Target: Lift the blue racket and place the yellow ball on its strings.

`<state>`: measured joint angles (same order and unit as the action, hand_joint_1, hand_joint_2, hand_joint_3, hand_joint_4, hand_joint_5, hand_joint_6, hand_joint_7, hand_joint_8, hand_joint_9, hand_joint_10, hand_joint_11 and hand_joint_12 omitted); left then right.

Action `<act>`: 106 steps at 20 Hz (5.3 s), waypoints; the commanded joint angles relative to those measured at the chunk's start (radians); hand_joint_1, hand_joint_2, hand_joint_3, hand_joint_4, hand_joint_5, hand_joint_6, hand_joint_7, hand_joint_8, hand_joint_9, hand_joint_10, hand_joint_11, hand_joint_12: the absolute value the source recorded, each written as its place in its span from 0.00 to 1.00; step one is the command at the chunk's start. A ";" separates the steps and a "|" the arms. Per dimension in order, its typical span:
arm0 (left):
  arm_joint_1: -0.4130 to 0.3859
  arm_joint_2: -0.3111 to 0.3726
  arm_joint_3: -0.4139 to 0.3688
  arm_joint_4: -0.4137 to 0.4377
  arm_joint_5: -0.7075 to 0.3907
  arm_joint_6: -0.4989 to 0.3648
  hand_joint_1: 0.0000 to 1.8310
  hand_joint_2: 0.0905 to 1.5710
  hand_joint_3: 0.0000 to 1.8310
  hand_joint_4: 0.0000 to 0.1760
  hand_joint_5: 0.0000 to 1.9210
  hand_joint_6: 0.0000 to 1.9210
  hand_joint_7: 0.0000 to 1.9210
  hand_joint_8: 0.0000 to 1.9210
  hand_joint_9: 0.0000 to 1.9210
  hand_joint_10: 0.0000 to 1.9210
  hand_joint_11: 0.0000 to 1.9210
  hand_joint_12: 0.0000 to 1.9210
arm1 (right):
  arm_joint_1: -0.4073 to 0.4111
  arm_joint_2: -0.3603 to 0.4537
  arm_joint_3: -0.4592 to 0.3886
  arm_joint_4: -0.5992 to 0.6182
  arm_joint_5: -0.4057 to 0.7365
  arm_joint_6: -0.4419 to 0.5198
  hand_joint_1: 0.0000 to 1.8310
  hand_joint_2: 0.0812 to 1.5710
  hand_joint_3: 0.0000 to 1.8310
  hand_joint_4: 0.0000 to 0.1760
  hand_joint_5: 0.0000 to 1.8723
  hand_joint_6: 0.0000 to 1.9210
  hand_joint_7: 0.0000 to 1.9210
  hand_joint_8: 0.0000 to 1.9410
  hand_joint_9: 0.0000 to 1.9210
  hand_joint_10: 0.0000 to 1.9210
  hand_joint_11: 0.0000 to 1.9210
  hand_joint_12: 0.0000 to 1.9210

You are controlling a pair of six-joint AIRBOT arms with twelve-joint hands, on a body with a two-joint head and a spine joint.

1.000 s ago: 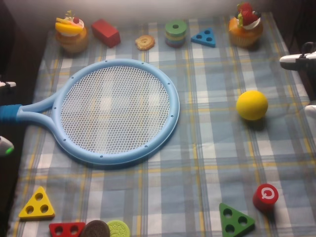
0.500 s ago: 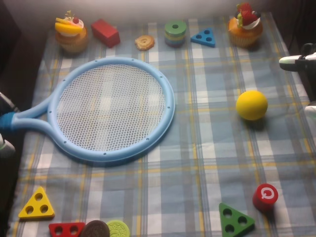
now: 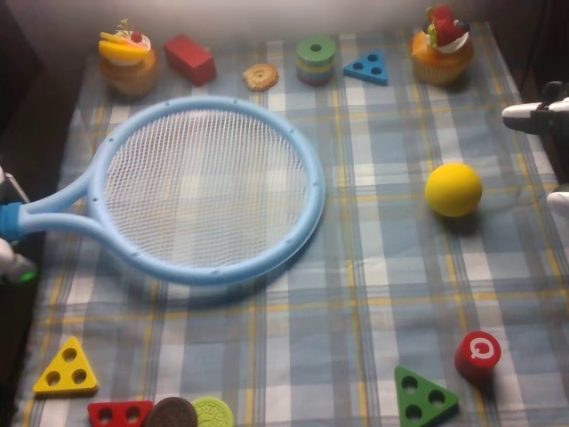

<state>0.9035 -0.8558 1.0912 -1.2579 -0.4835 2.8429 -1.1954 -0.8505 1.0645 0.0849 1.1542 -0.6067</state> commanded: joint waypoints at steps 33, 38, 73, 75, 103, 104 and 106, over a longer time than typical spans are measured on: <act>0.083 0.215 -0.401 0.663 -0.545 -0.576 0.90 0.76 0.00 1.00 0.54 1.00 0.73 1.00 0.86 1.00 0.70 0.91 | 0.380 -0.169 0.221 -0.463 -0.364 0.171 0.70 0.63 0.00 0.00 0.61 0.30 0.67 0.33 0.52 0.47 0.34 0.84; 0.084 0.215 -0.401 0.663 -0.544 -0.576 0.88 0.75 0.00 1.00 0.50 1.00 0.71 1.00 0.83 1.00 0.73 1.00 | 0.384 -0.103 0.194 -0.365 -0.194 0.171 0.70 0.66 0.00 0.00 0.62 0.24 0.58 0.53 0.50 0.61 0.42 0.86; 0.009 0.148 -0.331 0.716 -0.425 -0.576 0.93 0.74 0.00 1.00 0.49 1.00 0.71 1.00 0.85 1.00 0.73 1.00 | 0.602 -0.119 0.163 -0.491 -0.107 0.190 0.29 0.68 0.01 0.05 0.03 0.00 0.13 0.01 0.13 0.00 0.02 0.20; -0.003 0.134 -0.315 0.716 -0.395 -0.576 0.92 0.75 0.00 1.00 0.48 1.00 0.71 1.00 0.85 1.00 0.71 0.95 | 0.580 -0.107 0.160 -0.451 -0.086 0.178 0.27 0.69 0.00 0.04 0.03 0.00 0.15 0.00 0.15 0.00 0.02 0.20; -0.049 0.049 -0.202 0.627 -0.236 -0.471 0.81 0.82 0.00 0.75 0.42 1.00 0.63 1.00 0.74 1.00 0.67 1.00 | 0.538 -0.098 0.159 -0.416 -0.076 0.170 0.27 0.69 0.00 0.10 0.05 0.00 0.20 0.00 0.19 0.00 0.05 0.19; -0.049 0.046 -0.199 0.623 -0.232 -0.470 0.82 0.81 0.00 0.75 0.42 1.00 0.63 1.00 0.74 1.00 0.66 1.00 | 0.537 -0.098 0.159 -0.416 -0.076 0.169 0.27 0.69 0.00 0.12 0.05 0.00 0.20 0.00 0.20 0.00 0.05 0.18; -0.049 0.040 -0.191 0.614 -0.224 -0.470 0.81 0.81 0.00 0.79 0.45 1.00 0.65 1.00 0.76 1.00 0.65 1.00 | 0.534 -0.098 0.159 -0.415 -0.076 0.169 0.28 0.69 0.00 0.08 0.05 0.00 0.20 0.00 0.20 0.00 0.05 0.17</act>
<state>0.8661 -0.8154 0.8955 -0.6605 -0.6140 2.3714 -0.6666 -0.9504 1.2255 -0.3790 0.9665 -0.4408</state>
